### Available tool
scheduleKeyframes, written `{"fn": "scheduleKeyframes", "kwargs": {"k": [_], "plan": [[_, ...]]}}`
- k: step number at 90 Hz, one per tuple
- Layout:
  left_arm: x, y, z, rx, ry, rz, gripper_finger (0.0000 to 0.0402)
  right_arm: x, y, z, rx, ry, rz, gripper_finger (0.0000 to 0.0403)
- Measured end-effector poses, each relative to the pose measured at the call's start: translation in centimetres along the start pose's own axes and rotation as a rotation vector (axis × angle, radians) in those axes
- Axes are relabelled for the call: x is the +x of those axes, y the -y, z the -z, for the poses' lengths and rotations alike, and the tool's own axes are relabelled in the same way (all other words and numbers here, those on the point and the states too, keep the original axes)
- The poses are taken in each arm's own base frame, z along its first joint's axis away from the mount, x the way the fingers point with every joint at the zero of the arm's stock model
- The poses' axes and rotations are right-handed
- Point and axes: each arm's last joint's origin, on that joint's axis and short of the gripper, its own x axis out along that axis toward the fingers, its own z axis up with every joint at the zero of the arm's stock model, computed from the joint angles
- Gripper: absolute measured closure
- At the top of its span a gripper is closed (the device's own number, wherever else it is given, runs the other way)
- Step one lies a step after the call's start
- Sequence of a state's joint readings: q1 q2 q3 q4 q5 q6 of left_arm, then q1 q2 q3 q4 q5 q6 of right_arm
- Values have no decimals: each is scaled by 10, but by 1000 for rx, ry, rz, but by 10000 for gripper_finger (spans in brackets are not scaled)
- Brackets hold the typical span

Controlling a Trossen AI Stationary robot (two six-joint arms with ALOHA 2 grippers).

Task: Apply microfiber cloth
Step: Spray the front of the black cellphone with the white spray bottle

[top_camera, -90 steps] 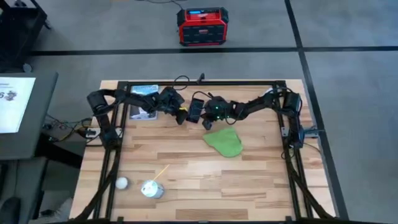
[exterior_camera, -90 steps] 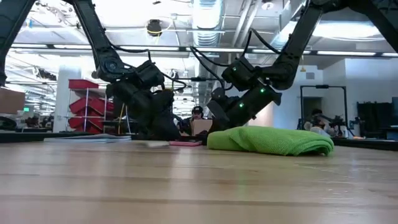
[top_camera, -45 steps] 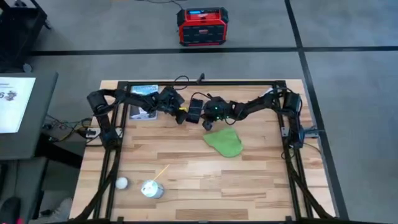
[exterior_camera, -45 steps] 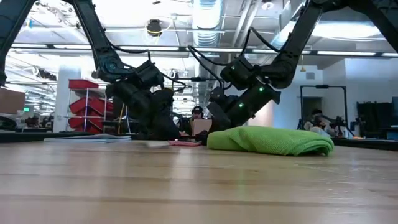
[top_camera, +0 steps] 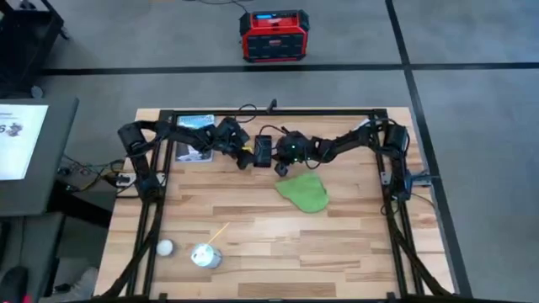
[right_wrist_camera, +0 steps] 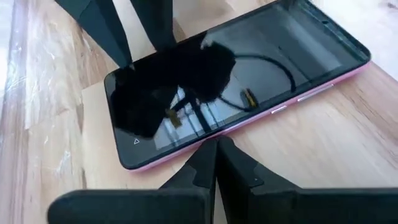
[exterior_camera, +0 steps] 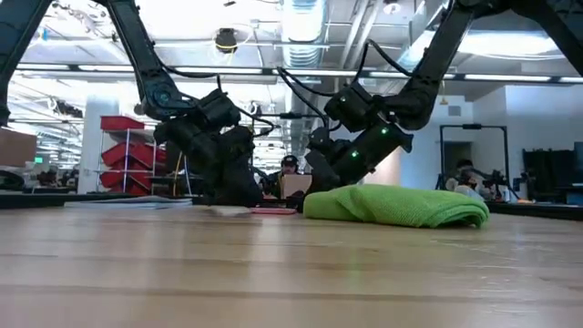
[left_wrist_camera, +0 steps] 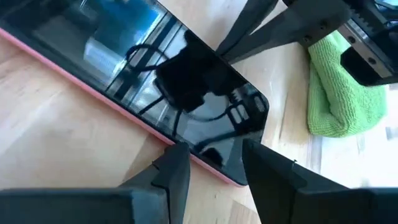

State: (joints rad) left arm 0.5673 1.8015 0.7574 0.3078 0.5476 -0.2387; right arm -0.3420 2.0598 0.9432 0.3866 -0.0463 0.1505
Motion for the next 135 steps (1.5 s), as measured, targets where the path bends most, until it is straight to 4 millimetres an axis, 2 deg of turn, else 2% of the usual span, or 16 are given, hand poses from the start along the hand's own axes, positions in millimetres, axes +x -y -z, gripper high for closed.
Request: {"fn": "scheduleKeyframes", "kwargs": {"k": [9,19,27,35,52,75,103,123,135], "plan": [[0,6,-7,41,49,42,276,0,-2,0,-48,-8,-100,403],[1,5,-8,26,65,52,276,0,-2,0,-5,10,54,403],[1,6,-8,26,47,48,276,0,-1,0,-15,-1,-9,403],[-1,-1,-2,-3,8,6,276,0,-1,1,-19,-5,2,403],[-18,-11,-7,-38,14,-49,276,0,-1,1,-19,-3,5,403],[-40,-13,-11,-32,7,-110,276,0,1,1,-18,-3,14,403],[-30,-27,13,-96,-67,-174,276,0,-1,1,-8,11,85,403],[-27,-27,12,-94,-43,-166,276,0,-2,2,24,8,121,403],[-26,-27,12,-87,-46,-168,276,-15,-8,-5,71,-43,96,403]]}}
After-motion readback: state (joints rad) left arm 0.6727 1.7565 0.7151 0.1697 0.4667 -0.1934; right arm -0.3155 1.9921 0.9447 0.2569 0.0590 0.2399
